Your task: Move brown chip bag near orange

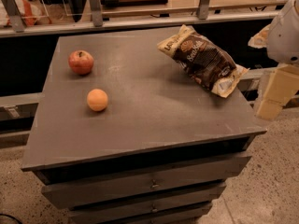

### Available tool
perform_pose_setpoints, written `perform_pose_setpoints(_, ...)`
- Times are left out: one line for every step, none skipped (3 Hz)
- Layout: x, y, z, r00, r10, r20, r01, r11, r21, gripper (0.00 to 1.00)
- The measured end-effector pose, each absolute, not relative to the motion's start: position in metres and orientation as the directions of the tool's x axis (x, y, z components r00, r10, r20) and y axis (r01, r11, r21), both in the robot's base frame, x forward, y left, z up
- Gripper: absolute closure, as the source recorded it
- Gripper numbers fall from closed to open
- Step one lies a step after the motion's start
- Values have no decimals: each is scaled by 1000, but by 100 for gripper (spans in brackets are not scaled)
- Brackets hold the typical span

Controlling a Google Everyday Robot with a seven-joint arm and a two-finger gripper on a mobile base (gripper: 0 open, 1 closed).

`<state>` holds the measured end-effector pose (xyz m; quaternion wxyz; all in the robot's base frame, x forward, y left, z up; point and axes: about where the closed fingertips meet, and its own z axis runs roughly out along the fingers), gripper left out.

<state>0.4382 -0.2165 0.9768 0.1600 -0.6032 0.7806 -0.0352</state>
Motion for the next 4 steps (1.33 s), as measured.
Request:
perform_pose_setpoints(438,-216,977,-221,-953,-207,-930,270,-248,0)
perform_pose_setpoints(441,-218,978,-228,-945,-235,-920,288,-266,0)
perform_pose_setpoints(448,-222,972,-245,-922,-299,-893,334,-301,0)
perform_pose_setpoints(459,-230,961,-269,-883,-385,-849,407,-339,0)
